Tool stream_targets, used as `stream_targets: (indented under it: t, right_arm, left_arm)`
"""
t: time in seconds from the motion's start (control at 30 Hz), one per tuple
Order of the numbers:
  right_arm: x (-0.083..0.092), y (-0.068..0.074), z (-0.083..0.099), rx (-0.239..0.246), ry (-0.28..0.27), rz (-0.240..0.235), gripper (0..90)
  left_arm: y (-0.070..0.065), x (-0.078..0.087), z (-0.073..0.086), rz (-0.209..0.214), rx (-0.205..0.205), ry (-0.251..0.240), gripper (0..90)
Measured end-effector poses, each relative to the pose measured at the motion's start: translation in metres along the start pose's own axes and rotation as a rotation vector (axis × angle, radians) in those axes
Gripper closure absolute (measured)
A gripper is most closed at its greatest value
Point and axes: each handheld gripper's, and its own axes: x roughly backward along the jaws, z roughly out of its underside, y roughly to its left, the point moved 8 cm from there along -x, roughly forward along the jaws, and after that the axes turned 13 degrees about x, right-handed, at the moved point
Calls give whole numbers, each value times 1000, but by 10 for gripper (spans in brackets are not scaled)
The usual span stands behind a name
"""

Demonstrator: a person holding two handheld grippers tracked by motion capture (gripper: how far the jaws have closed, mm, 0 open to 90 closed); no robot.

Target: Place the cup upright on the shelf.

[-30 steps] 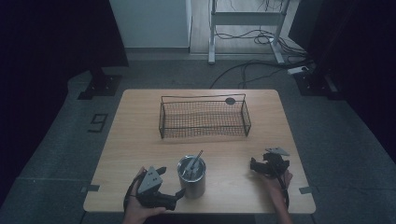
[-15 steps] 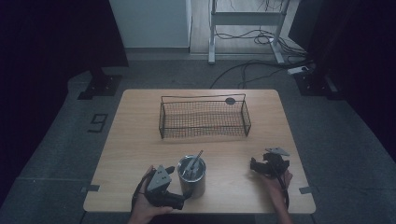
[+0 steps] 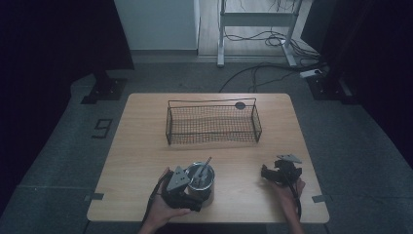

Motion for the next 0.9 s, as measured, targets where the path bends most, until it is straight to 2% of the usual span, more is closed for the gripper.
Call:
stream_targets:
  t: [0.07,0.27,0.53,0.8,0.9]
  right_arm:
    - [0,0,0,0,0,0,49]
    - [0,0,0,-2,-1,2,57]
    - [1,0,0,-3,-3,8,59]
    - [1,0,0,-10,-2,8,62]
    - [1,0,0,-8,-3,11,68]
  left_arm:
    - [-1,-5,-2,10,2,-2,0]
    - [-1,-15,-3,1,2,-19,2]
    - [-2,-14,-3,-24,6,-49,20]
    - [-3,-13,-3,-25,-19,-48,26]
    - [-2,-12,-3,-32,-15,-42,27]
